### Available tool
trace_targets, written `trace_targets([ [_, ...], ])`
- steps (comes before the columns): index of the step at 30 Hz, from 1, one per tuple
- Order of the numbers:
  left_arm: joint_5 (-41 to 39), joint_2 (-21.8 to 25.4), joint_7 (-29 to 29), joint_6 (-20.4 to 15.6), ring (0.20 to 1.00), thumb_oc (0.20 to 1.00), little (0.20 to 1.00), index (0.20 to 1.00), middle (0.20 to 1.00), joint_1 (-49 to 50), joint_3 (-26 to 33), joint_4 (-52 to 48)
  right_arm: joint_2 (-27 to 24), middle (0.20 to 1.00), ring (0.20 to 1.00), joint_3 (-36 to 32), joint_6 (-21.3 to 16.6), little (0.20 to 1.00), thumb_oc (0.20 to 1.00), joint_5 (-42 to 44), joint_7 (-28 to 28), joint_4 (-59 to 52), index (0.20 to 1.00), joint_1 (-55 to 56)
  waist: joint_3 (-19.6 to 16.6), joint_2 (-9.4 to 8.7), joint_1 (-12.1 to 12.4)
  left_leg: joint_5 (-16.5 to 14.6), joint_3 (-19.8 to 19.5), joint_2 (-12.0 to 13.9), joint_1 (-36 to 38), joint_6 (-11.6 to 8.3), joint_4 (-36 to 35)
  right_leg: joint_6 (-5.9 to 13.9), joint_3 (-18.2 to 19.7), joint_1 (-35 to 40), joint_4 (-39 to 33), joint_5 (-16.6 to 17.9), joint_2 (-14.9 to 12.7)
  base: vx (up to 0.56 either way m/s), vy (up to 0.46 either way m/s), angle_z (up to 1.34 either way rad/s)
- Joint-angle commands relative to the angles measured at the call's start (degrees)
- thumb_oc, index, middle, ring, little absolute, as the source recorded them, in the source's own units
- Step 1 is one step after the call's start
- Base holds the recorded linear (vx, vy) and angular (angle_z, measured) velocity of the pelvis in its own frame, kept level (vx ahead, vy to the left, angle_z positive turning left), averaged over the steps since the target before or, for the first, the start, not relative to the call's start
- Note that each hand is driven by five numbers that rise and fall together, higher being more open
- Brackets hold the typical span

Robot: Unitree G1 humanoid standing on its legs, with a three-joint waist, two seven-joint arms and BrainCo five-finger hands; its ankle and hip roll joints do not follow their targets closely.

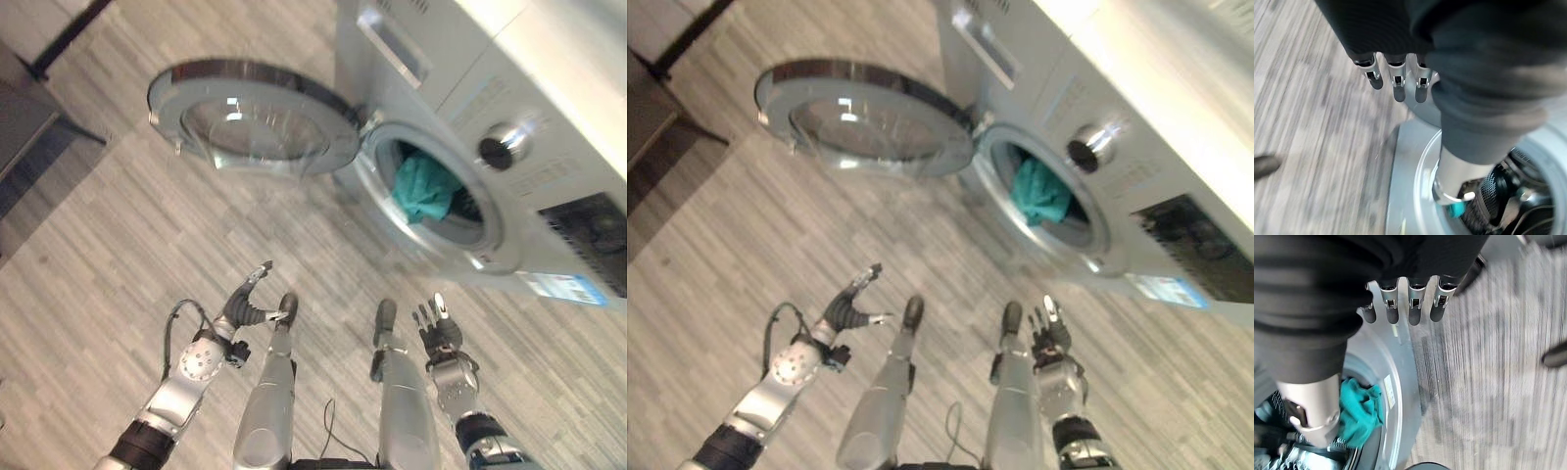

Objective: Grab the laundry basket,head to the washer,open it,put in the laundry and shut it.

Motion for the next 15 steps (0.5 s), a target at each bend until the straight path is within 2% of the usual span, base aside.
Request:
trace_targets([
  [1, 3.35, 2.09, -0.11, -1.54, 1.0, 1.0, 1.0, 1.0, 1.0, 4.93, 4.08, -1.69, -2.31, 1.0, 1.0, -4.69, 0.92, 1.0, 1.0, -6.46, -0.29, -3.3, 1.0, 6.06, -5.73, -1.02, -1.51, -14.03, 2.93, 4.37, 7.53, 0.41, 5.45, 2.72, 4.15, 5.17, -3.49, -2.44, -1.16, 0.11, 0.096, -0.53],
  [4, 4.81, 1.46, -0.58, -1.33, 1.0, 1.0, 1.0, 1.0, 1.0, 6.11, 6.15, 0.56, -3.52, 1.0, 1.0, -8.77, 1.67, 1.0, 1.0, -7.5, -0.03, -5.31, 1.0, 9.92, -9.04, -1.35, -3.46, -14.9, 5.1, 5.14, 12.78, 0.8, 4.46, 3.26, 6.24, 7.63, -3.45, -2.23, -0.78, 0.14, 0.1, -0.7],
  [5, 5.36, 0.9, -0.65, -0.99, 1.0, 1.0, 1.0, 1.0, 1.0, 6.54, 7.17, 1.64, -3.65, 1.0, 1.0, -11.18, 2.17, 1.0, 1.0, -7.18, 0.12, -7.12, 1.0, 11.23, -11.26, -1.26, -4.83, -15.62, 6.22, 5.34, 15.51, 0.93, 3.76, 3.55, 7.21, 8.8, -3.82, -2.26, -0.66, 0.13, 0.07, -0.42],
  [6, 5.4, 0.84, -0.65, -1.02, 1.0, 1.0, 1.0, 1.0, 1.0, 6.63, 7.11, 1.66, -3.67, 1.0, 1.0, -11.18, 2.26, 1.0, 1.0, -7.2, 0.06, -7.33, 1.0, 11.47, -11.11, -1.23, -4.56, -15.6, 6.52, 5.43, 16.08, 0.95, 3.44, 3.56, 7.43, 9.11, -3.93, -2.26, -0.55, 0.12, 0.063, -0.49],
  [10, 5.47, -1.08, -1.09, -1.24, 1.0, 1.0, 1.0, 1.0, 1.0, 8.77, 8.51, 2.84, -4.47, 1.0, 1.0, -17.18, 0.67, 1.0, 1.0, -5.86, -1.1, -10.32, 1.0, 12.5, -15.66, -0.75, -5.94, -16.09, 9.61, 5.95, 21.77, 1.2, -0.16, 4.63, 9.37, 11.14, -5.75, -1.56, -0.21, 0.12, 0.027, -0.42],
  [15, 3.13, -4.16, -1.06, -1.48, 1.0, 1.0, 1.0, 1.0, 1.0, 8.58, 7.05, 6.7, -8.51, 1.0, 1.0, -20.49, -3.07, 1.0, 1.0, -7.61, -5.86, -16.46, 1.0, 7.54, -19.32, -0.16, -5.57, -14.13, 12.57, 6.39, 26.06, 1.47, -5.1, 5.52, 11.26, 12.17, -8.4, 0.47, 0.05, 0.05, -0.014, -0.42],
])
